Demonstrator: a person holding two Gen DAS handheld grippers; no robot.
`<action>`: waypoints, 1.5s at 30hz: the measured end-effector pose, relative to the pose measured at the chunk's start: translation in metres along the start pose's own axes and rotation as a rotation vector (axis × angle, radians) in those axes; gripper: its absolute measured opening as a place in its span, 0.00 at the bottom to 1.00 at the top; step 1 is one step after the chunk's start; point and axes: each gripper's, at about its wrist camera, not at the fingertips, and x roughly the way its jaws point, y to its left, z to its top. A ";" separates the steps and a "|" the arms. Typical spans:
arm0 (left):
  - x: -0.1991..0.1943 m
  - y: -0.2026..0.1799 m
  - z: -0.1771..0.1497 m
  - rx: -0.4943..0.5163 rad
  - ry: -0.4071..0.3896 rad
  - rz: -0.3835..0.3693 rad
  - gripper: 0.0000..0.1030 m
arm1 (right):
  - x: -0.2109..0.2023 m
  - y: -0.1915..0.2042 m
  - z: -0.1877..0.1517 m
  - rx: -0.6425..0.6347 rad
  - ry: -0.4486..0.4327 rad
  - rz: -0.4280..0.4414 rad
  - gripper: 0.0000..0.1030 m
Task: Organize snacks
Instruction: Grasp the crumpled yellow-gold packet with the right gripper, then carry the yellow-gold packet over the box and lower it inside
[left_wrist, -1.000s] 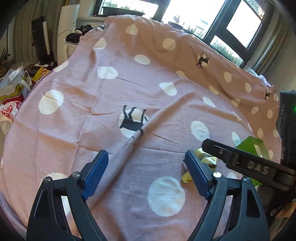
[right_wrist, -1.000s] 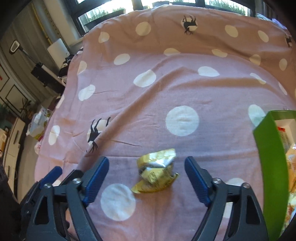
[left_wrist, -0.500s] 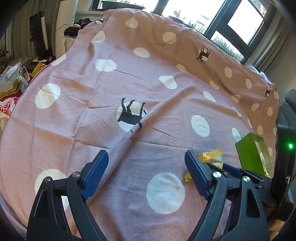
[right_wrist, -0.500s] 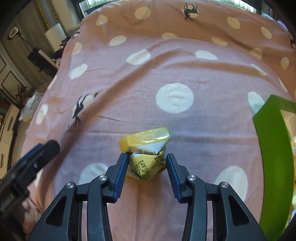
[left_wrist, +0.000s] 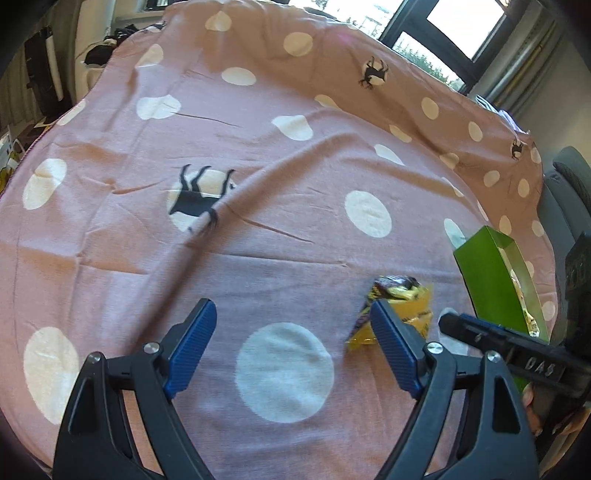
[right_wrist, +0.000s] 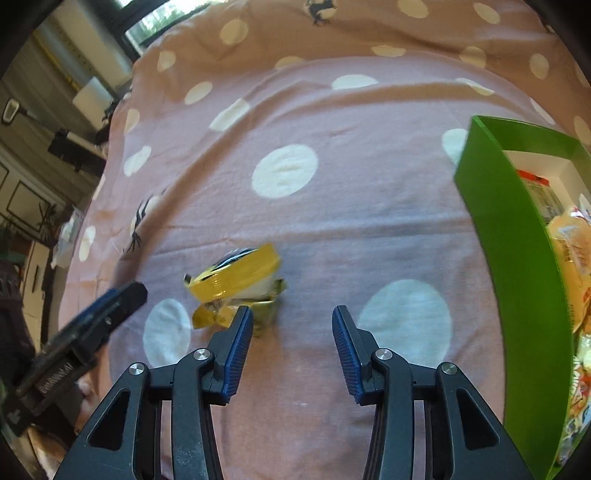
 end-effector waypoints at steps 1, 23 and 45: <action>0.002 -0.005 -0.001 0.013 0.003 -0.010 0.83 | -0.005 -0.005 0.001 0.015 -0.020 0.009 0.56; 0.049 -0.033 -0.001 0.050 0.046 -0.076 0.71 | 0.042 0.026 0.051 0.006 0.024 0.247 0.65; -0.004 -0.072 -0.008 0.170 -0.092 -0.152 0.42 | 0.009 0.019 0.028 0.009 -0.089 0.439 0.45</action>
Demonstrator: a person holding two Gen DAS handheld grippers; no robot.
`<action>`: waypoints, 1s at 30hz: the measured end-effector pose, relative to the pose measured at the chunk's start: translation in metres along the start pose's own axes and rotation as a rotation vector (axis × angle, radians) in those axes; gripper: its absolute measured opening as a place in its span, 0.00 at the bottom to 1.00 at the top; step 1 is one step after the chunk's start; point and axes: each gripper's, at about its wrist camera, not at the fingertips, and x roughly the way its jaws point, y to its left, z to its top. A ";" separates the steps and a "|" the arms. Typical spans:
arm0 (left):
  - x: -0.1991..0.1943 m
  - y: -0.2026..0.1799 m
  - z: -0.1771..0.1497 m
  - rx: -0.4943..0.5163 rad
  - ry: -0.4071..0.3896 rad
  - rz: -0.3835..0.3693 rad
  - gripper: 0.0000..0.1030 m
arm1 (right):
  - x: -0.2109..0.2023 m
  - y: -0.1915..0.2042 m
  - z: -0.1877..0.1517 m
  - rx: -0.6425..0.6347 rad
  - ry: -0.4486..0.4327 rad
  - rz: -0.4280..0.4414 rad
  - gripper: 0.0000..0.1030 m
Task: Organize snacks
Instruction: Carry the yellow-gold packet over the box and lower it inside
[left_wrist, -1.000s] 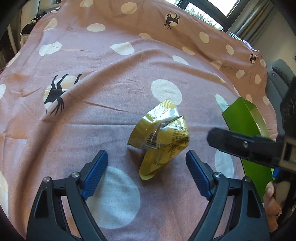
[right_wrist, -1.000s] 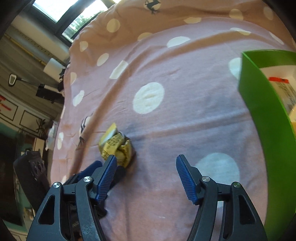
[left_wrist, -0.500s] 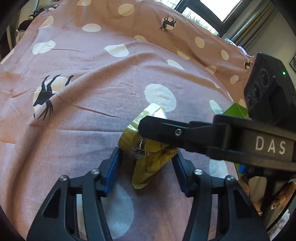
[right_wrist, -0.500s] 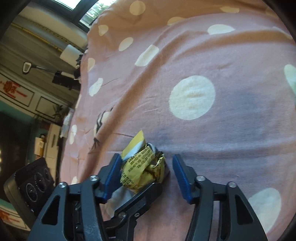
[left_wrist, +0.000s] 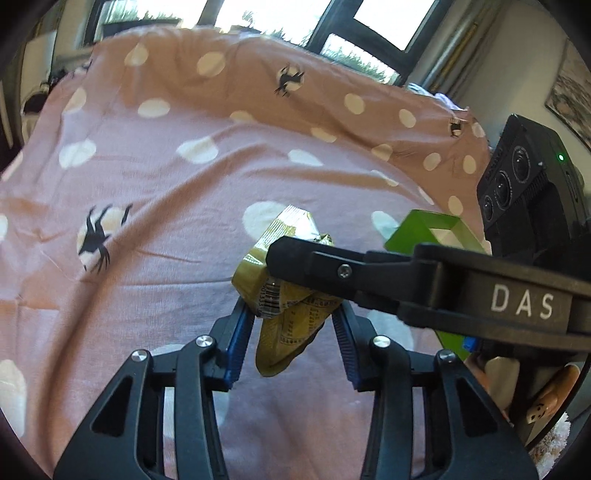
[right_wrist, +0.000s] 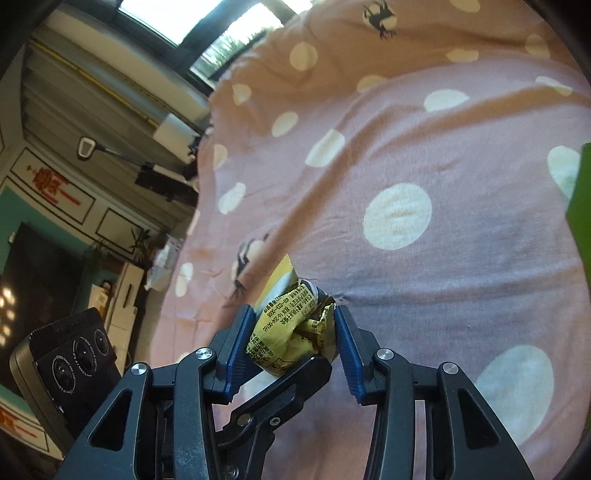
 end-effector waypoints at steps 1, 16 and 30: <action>-0.007 -0.007 0.001 0.018 -0.013 -0.002 0.42 | -0.008 0.003 -0.002 -0.002 -0.015 0.006 0.45; -0.039 -0.128 0.004 0.219 -0.092 -0.132 0.42 | -0.153 -0.002 -0.029 -0.033 -0.288 -0.057 0.45; 0.025 -0.217 0.003 0.319 0.041 -0.262 0.43 | -0.223 -0.081 -0.039 0.142 -0.401 -0.205 0.46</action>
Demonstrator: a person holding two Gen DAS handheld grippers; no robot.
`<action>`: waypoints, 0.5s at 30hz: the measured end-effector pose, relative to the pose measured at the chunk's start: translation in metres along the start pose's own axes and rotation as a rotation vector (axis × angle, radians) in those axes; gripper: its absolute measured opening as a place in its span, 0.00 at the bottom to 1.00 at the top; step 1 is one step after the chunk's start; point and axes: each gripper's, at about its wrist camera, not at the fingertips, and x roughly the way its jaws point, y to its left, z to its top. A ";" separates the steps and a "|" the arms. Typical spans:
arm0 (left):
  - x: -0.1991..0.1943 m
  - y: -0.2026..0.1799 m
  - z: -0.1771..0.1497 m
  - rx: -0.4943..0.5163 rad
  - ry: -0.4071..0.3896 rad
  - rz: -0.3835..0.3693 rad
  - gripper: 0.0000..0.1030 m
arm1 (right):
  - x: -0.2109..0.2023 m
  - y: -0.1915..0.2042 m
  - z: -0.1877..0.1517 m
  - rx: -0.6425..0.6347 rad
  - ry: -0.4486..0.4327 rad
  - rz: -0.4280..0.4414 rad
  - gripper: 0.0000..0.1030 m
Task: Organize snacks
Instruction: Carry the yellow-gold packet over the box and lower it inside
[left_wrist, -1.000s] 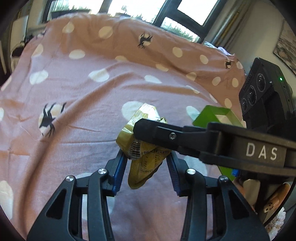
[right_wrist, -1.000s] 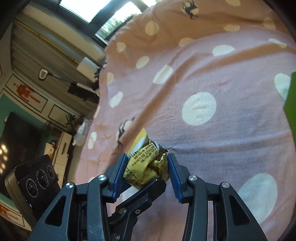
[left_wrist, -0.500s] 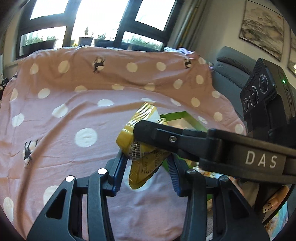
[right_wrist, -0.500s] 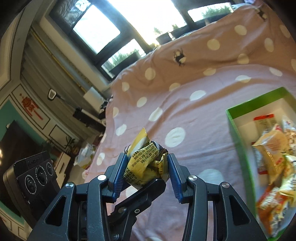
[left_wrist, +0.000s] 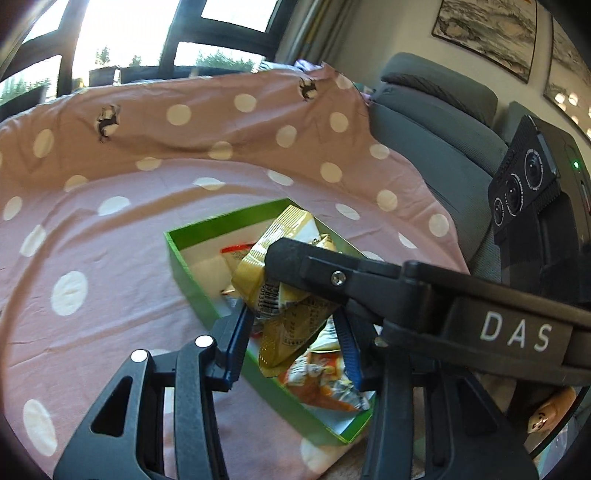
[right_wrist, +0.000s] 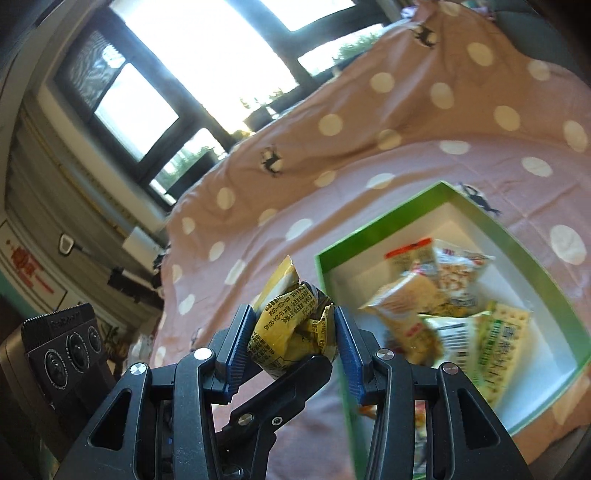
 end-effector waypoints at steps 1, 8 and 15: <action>0.006 -0.002 0.001 0.004 0.013 -0.012 0.43 | -0.002 -0.006 0.001 0.013 -0.002 -0.013 0.46; 0.045 -0.020 0.003 0.025 0.097 -0.054 0.43 | -0.005 -0.050 0.005 0.120 0.003 -0.094 0.46; 0.073 -0.025 0.000 0.013 0.169 -0.092 0.43 | -0.003 -0.084 0.004 0.212 0.025 -0.142 0.46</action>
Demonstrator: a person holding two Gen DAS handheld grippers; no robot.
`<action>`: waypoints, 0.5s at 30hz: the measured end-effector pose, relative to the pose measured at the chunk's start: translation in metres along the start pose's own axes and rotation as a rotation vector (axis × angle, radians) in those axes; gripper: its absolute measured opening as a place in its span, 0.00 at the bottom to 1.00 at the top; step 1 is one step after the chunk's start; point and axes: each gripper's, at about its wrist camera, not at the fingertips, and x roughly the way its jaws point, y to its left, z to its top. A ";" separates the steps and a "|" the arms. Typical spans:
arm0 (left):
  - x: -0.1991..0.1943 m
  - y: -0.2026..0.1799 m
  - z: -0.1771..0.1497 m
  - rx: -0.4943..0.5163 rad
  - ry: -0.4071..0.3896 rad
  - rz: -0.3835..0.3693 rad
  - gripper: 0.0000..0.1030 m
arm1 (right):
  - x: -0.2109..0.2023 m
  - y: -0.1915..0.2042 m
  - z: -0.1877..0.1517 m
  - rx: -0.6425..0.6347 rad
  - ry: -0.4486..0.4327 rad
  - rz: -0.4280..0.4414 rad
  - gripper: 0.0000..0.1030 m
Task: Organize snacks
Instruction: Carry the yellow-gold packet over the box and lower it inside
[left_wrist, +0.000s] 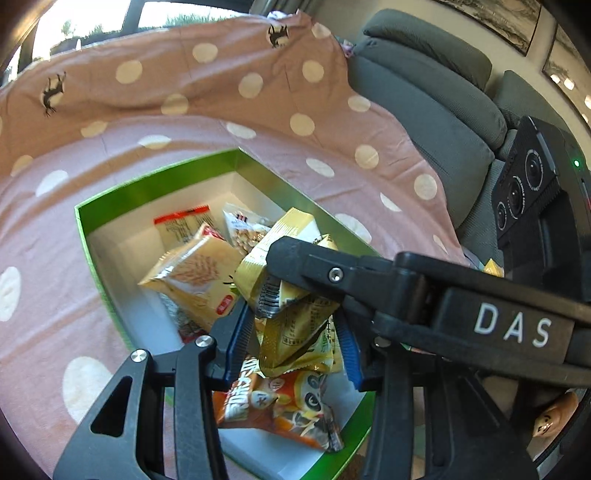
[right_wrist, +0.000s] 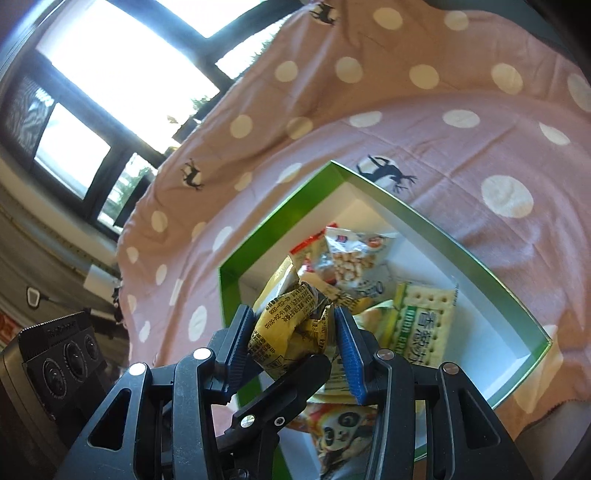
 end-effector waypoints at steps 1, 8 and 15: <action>0.001 0.001 0.000 -0.001 0.001 -0.001 0.43 | 0.001 -0.003 0.000 0.008 0.001 -0.009 0.46; 0.008 0.008 0.003 -0.029 0.018 -0.002 0.44 | 0.011 -0.007 0.001 0.025 0.022 -0.032 0.46; 0.013 0.014 0.001 -0.045 0.022 0.031 0.46 | 0.020 -0.007 -0.001 0.025 0.043 -0.050 0.46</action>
